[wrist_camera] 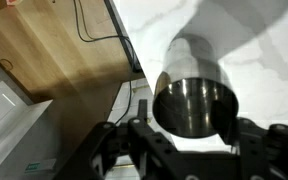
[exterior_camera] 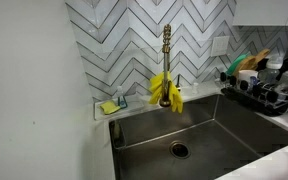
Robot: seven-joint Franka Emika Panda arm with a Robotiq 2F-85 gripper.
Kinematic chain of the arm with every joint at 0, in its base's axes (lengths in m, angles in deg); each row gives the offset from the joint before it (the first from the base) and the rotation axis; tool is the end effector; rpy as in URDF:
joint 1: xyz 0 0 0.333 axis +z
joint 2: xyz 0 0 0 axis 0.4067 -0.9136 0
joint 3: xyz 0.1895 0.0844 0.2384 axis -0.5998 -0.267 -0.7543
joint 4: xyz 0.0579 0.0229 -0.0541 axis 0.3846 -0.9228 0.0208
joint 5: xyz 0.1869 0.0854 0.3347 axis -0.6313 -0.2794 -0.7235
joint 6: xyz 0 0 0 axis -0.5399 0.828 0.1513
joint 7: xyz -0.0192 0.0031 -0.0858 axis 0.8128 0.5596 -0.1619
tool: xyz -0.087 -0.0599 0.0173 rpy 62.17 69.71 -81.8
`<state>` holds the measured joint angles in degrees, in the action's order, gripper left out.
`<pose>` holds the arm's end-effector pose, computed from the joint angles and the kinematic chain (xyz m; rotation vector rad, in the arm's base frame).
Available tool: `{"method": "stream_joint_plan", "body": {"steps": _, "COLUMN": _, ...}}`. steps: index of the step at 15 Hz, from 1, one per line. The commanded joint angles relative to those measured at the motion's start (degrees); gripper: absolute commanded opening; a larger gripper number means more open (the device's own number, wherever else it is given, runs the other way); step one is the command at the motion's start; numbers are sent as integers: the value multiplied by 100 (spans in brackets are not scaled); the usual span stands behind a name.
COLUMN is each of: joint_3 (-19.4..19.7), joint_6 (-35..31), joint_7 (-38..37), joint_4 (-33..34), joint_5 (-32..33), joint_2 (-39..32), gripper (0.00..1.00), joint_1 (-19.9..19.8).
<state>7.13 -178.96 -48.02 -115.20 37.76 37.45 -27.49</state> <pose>0.5478 -0.1374 0.4118 2.2500 -1.7223 0.2863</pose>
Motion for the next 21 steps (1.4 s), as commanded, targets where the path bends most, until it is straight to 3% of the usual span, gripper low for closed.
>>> {"method": "stream_joint_plan", "body": {"steps": 1, "joint_3": -94, "joint_6": -219, "joint_7": -27, "joint_4": -260, "joint_5": 16, "joint_2": 323, "gripper": 98, "joint_1": -45}}
{"method": "stream_joint_plan", "body": {"steps": 6, "joint_3": -239, "joint_6": 213, "joint_7": 826, "joint_4": -211, "joint_5": -556, "joint_2": 770, "gripper": 100, "joint_1": -42}}
{"method": "stream_joint_plan", "body": {"steps": 11, "joint_3": -335, "joint_6": 1278, "joint_7": 2759, "joint_4": 4, "joint_5": -1192, "joint_2": 1238, "gripper": 100, "joint_1": -59}}
{"method": "stream_joint_plan", "body": {"steps": 15, "joint_3": -430, "joint_6": 2048, "joint_7": 3781, "joint_4": 206, "joint_5": -961, "joint_2": 1481, "gripper": 100, "joint_1": -86}}
{"method": "stream_joint_plan", "body": {"steps": 21, "joint_3": -701, "joint_6": 2497, "joint_7": 4146, "joint_4": 329, "joint_5": -363, "joint_2": 1795, "gripper": 100, "joint_1": -126}}
